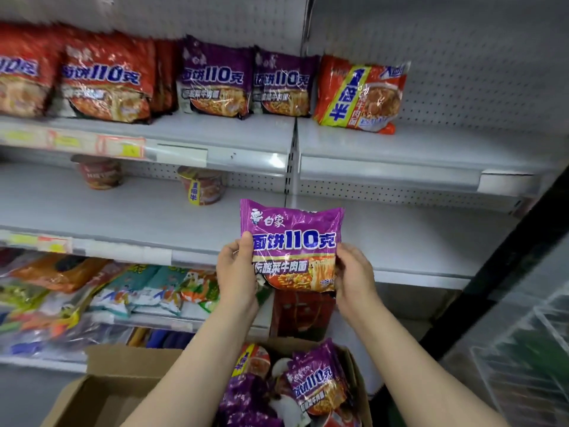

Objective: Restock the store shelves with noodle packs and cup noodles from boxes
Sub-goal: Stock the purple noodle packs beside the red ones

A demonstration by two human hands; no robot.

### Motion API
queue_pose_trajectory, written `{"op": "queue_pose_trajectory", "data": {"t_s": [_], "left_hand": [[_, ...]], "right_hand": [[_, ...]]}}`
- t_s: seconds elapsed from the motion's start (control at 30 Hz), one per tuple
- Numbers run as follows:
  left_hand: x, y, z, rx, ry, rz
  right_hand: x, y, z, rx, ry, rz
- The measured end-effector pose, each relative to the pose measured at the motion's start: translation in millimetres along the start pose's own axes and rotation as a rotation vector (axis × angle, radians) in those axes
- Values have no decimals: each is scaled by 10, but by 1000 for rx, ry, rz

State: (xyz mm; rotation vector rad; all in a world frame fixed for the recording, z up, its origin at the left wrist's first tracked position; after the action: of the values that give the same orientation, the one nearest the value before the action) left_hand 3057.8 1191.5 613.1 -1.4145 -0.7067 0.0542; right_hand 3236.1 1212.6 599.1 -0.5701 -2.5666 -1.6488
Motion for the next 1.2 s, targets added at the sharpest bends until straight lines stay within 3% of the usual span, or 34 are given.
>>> {"op": "queue_pose_trajectory", "data": {"t_s": [0.43, 0.73, 0.9, 1.2], "left_hand": [[211, -1345, 515, 311, 76, 97], [504, -1932, 1219, 412, 272, 302], [737, -1949, 1731, 511, 243, 387], [1098, -1799, 2459, 463, 237, 331]], "right_hand": [[573, 1246, -263, -476, 49, -78], [901, 2029, 24, -478, 25, -25], [1131, 2332, 403, -510, -42, -22], [1370, 2559, 966, -539, -216, -115]]}}
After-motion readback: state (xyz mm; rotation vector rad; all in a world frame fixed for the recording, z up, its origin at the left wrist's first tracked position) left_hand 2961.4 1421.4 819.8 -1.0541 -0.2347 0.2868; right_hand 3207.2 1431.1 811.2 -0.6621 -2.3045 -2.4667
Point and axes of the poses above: each hand's wrist, its own z-axis towards the middle knuckle, its own x-axis out of the palm, y = z × x, the point moved 1 cm from there along z, towards the middle knuckle, and after that the axes turned 14 degrees about x, right-handed, at the moved point
